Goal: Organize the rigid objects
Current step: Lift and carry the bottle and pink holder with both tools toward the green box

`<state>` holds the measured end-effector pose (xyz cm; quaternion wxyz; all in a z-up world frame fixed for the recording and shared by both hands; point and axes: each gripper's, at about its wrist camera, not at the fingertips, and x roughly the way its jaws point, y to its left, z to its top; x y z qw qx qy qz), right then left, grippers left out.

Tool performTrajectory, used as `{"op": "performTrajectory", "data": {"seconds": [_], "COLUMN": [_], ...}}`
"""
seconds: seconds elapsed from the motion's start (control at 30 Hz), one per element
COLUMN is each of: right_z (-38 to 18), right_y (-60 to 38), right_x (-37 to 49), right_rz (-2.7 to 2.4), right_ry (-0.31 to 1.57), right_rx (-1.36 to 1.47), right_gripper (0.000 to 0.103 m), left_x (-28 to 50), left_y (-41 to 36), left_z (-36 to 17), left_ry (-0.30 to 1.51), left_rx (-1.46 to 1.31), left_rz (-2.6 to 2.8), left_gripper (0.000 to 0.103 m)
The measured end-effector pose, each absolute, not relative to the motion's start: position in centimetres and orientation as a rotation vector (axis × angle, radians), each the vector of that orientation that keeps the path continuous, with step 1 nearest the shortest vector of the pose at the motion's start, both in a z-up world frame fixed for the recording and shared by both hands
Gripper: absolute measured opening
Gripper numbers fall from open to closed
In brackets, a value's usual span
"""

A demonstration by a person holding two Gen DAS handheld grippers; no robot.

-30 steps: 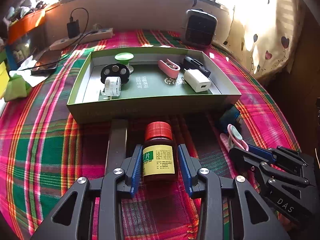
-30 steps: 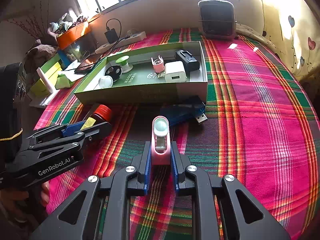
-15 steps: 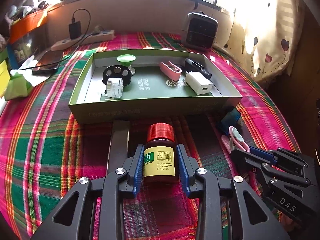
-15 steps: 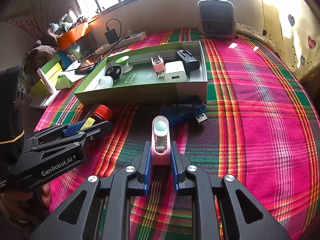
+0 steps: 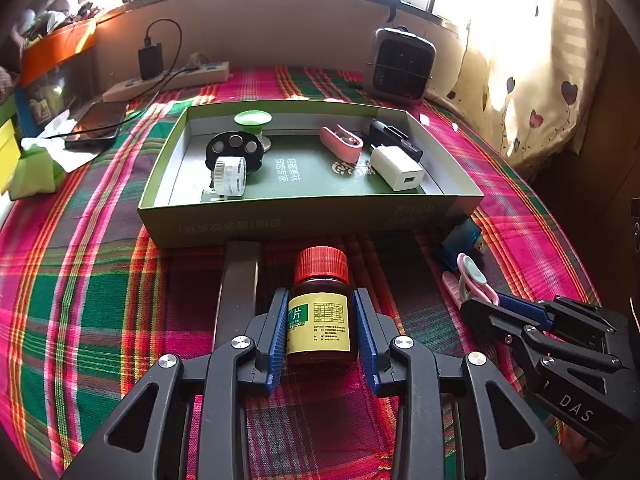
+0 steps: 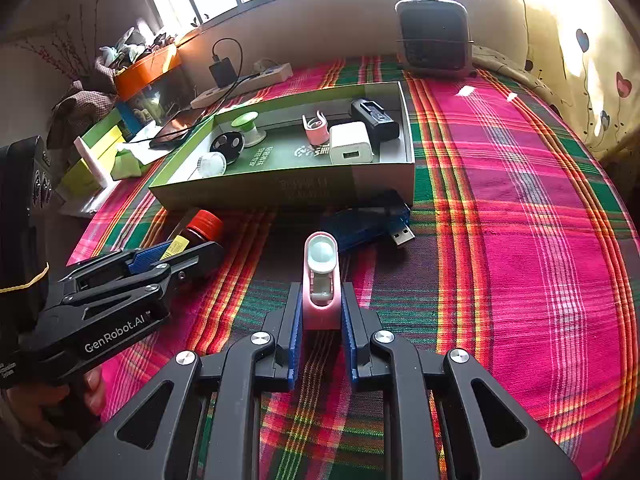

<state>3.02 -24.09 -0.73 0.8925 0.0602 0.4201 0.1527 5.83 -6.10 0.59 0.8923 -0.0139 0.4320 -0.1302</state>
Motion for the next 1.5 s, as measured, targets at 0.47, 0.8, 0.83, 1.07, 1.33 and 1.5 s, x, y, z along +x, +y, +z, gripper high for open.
{"op": "performTrajectory", "data": {"seconds": [0.47, 0.8, 0.83, 1.07, 1.33, 1.5], "right_z": [-0.6, -0.3, -0.2, 0.6, 2.0, 2.8], "right_y": [-24.0, -23.7, -23.6, -23.5, -23.2, -22.8], "right_x": [2.9, 2.7, 2.7, 2.6, 2.7, 3.1], "right_rz": [0.321, 0.321, 0.321, 0.318, 0.314, 0.315], "right_ry": [0.864, 0.847, 0.844, 0.821, 0.789, 0.773], "right_rx": [0.121, 0.105, 0.104, 0.1, 0.082, 0.07], "right_gripper": [0.019, 0.019, 0.019, 0.019, 0.019, 0.019], "left_x": [5.8, 5.6, 5.5, 5.5, 5.7, 6.3], "left_y": [-5.9, -5.8, -5.7, -5.2, -4.8, -4.5], "left_z": [1.1, 1.5, 1.6, 2.7, 4.2, 5.1], "left_ry": [0.891, 0.874, 0.869, 0.843, 0.808, 0.791], "left_rx": [-0.041, -0.053, -0.053, -0.066, -0.072, -0.073], "left_rz": [-0.283, -0.297, -0.3, -0.308, -0.318, -0.329], "left_gripper": [0.031, 0.031, 0.031, 0.031, 0.031, 0.031]}}
